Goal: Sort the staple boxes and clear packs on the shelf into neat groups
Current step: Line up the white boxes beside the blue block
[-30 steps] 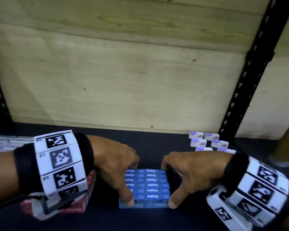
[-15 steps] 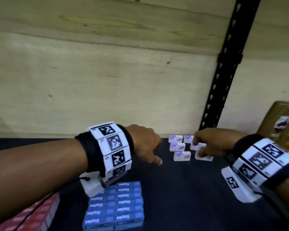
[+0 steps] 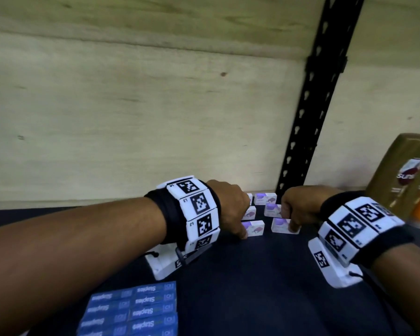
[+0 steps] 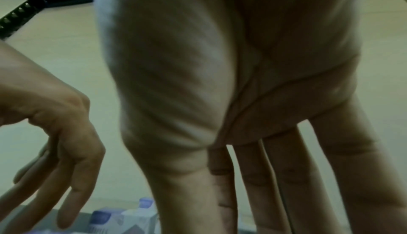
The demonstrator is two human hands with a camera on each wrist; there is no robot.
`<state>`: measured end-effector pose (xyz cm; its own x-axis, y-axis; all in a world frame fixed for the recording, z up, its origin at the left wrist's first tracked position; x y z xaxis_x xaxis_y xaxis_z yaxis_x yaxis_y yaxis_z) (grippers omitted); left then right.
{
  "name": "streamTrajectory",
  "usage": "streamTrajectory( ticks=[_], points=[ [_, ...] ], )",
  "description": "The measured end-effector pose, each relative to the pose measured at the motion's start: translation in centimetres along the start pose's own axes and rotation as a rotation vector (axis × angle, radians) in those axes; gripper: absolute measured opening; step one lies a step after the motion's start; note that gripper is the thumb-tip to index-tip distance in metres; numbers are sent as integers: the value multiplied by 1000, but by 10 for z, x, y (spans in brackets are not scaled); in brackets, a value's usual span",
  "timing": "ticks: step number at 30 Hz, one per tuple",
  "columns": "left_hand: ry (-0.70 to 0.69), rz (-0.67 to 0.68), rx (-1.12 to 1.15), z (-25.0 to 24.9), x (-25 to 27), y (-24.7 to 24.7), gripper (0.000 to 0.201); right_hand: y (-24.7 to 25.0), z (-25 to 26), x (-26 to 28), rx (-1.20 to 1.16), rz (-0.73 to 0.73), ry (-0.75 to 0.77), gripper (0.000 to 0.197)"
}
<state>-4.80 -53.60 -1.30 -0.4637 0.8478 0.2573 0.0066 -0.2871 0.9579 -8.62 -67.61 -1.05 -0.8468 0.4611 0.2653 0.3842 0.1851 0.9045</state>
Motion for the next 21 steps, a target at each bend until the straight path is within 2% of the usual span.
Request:
streamTrajectory(
  ticks=[5,10,14,15,21],
  points=[
    [-54,19,-21,-10,-4,-1,33,-5,1,0,-2,-22,6,33],
    [-46,-25,7,-14,13,8,22,-2,5,27,-21,-41,86,24],
    [-21,-100,-2,-22,42,16,12,-10,-4,56,-178,-159,162,8],
    [-10,-117,3,-26,50,17,15,-15,-7,63,-224,-179,181,6],
    [8,-217,38,-59,103,11,11,-50,-22,100,-540,-208,279,8]
  ],
)
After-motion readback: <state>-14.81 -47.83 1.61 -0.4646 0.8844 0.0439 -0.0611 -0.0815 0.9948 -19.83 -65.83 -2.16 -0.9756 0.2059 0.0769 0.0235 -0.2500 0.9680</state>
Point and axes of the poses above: each hand's wrist, its own x-axis away from the middle knuckle, its own y-axis out of the back of the hand, z = x × y, the point moved 4 cm from there along -x, towards the middle knuckle, and after that the axes turned 11 degrees about -y, right-handed, at the moved point
